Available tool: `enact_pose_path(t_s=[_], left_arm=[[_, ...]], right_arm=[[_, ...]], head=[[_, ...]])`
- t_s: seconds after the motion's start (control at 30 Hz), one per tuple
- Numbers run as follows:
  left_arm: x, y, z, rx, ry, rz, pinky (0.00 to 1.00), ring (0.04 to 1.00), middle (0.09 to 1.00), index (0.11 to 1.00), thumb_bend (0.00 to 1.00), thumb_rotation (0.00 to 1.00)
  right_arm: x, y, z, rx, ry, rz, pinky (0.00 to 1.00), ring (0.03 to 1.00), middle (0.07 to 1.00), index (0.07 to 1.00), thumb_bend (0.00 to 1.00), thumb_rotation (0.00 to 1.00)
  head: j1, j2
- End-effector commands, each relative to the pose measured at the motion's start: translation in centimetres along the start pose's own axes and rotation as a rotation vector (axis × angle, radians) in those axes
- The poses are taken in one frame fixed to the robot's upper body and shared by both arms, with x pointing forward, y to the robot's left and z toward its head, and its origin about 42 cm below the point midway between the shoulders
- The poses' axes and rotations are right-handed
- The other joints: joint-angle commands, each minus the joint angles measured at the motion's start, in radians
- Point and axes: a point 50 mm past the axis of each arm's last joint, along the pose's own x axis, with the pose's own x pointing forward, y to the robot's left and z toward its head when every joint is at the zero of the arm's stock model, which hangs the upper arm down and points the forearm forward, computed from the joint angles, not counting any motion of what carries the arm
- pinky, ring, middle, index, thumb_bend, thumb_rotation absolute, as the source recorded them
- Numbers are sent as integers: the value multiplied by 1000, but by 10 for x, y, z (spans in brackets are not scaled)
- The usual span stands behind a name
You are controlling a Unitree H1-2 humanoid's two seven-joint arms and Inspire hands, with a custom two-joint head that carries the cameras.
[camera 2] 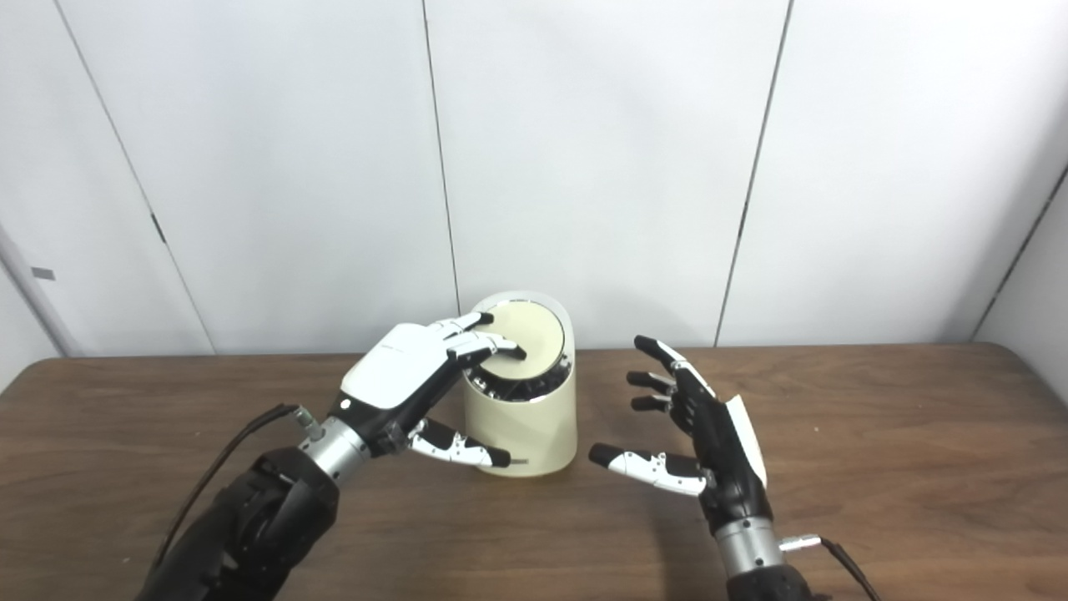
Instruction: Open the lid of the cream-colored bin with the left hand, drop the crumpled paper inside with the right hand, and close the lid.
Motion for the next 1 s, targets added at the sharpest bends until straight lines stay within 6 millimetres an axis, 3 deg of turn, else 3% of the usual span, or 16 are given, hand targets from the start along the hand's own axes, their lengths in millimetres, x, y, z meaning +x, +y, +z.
enact_pose_path(t_s=[0.0,0.27,0.6,0.7,0.83,0.97], left_arm=[[6,17,-2,20,-13,88,863,936,850,853,781,308],[2,19,-4,-32,16,160,884,946,868,872,763,312],[-3,19,-7,-70,35,197,819,928,874,878,753,303],[-4,21,-8,-138,47,221,817,916,868,875,762,287],[-11,15,-12,-314,69,256,713,851,864,864,790,278],[-20,8,-16,-522,114,309,712,850,873,874,814,287]], right_arm=[[10,-2,13,-2,-67,-9,663,775,901,828,791,223],[10,-2,14,-3,-64,-10,655,771,901,830,794,228],[11,-3,11,-5,-69,-13,660,772,896,835,803,229],[11,-3,11,1,-66,-11,669,775,901,833,801,231],[12,-4,10,3,-64,-6,674,781,903,833,804,234],[12,-4,9,3,-64,0,673,779,900,831,814,238]], head=[[-1,0],[3,0],[4,-4],[4,-4],[8,-8],[10,-8]])
